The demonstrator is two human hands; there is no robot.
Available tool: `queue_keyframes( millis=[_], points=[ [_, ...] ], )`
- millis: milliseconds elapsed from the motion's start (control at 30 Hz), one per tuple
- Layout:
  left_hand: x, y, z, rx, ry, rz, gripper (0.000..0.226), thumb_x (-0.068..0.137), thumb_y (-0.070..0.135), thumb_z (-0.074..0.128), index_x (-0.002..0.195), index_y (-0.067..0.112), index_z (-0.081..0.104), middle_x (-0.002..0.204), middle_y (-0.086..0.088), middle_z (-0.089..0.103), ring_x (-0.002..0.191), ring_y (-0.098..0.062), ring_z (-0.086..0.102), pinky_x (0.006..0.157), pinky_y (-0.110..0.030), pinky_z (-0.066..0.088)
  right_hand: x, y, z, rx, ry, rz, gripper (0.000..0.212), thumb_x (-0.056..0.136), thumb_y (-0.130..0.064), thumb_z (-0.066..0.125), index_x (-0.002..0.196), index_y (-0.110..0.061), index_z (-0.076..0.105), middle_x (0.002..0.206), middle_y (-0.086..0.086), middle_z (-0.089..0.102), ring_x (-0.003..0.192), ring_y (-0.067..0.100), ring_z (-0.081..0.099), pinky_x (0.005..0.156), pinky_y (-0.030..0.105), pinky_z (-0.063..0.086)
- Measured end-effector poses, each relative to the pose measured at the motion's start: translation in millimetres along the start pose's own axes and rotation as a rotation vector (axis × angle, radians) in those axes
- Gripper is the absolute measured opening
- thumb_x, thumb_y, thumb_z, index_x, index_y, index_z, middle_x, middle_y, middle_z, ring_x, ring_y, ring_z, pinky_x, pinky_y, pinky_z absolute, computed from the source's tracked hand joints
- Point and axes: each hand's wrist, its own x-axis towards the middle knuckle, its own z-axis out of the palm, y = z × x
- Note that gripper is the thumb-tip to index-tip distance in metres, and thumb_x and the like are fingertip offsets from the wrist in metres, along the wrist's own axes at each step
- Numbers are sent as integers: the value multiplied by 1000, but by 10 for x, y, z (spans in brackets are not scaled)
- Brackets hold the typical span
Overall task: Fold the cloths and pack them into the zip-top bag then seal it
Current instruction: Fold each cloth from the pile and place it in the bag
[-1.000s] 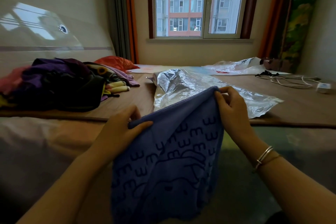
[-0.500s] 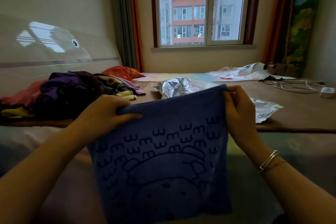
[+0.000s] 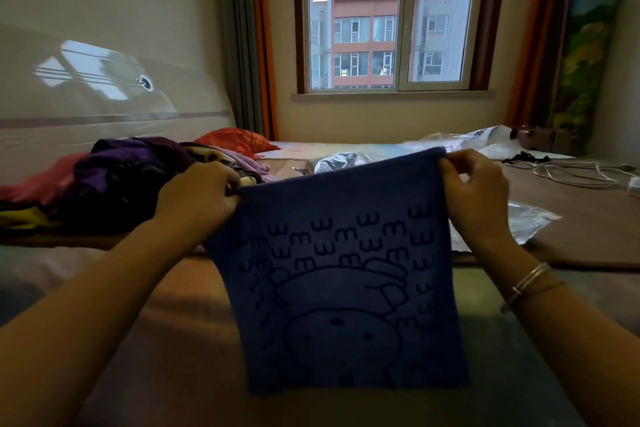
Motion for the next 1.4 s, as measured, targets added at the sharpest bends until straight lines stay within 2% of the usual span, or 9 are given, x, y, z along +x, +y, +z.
queue_keyframes(
  millis=[167,300,400,600,733,900,1067,1300,1400],
  points=[
    [457,-18,377,124,37,-187,25,94,21,53,111,31,68,110,-3,68,95,-27,63,64,-33,42,418,132,471,54,-140,186,15,98,-22,51,95,-8,56,77,3,63,40,14,61,42,17,48],
    [512,0,882,42,-67,-326,31,92,12,49,114,27,65,116,-10,64,102,-34,61,72,-38,47,480,469,847,21,-291,429,13,97,-12,50,89,-4,55,78,16,65,50,27,67,55,41,59],
    [430,-2,1234,-138,-81,-356,33,89,4,48,113,19,66,117,-12,64,103,-32,60,74,-37,47,398,724,1051,-24,-350,529,16,92,-6,51,84,5,58,87,26,66,64,33,69,59,39,60],
    [261,-167,1595,-181,-382,-172,77,85,15,60,151,13,21,158,-13,14,140,-31,27,110,-36,26,104,798,981,-317,-668,310,55,88,-8,58,137,-3,32,129,20,45,109,31,50,79,24,34],
    [75,-131,1532,-207,-192,-92,58,80,9,58,137,13,45,142,-14,42,127,-34,43,105,-44,36,-192,694,760,-298,-650,21,43,87,-6,57,128,-9,44,127,16,47,105,29,53,83,32,44],
    [-467,318,1376,-429,-204,139,27,81,18,57,106,17,68,133,-10,54,121,-32,51,98,-47,43,-559,579,345,-403,-663,56,30,83,-26,67,99,-11,47,101,9,47,91,26,50,78,36,45],
    [-795,711,1440,-301,-523,137,57,96,45,46,148,38,24,161,5,4,147,-29,6,114,-61,14,-780,627,23,-552,-866,304,45,82,-37,68,104,-10,41,98,4,45,88,21,48,64,28,36],
    [-854,830,1530,-219,-495,126,64,96,56,31,148,47,-7,157,14,-21,145,-25,-20,111,-67,-4,-915,736,-56,-464,-915,460,20,90,-15,53,72,-8,57,70,6,55,69,21,53,49,23,35],
    [-812,881,1557,-242,-516,102,62,95,60,28,147,50,-6,156,16,-23,145,-25,-22,108,-69,-2,-846,744,-147,-277,-893,716,24,94,-9,50,103,7,64,92,23,64,70,25,58,56,28,46]
  ],
)
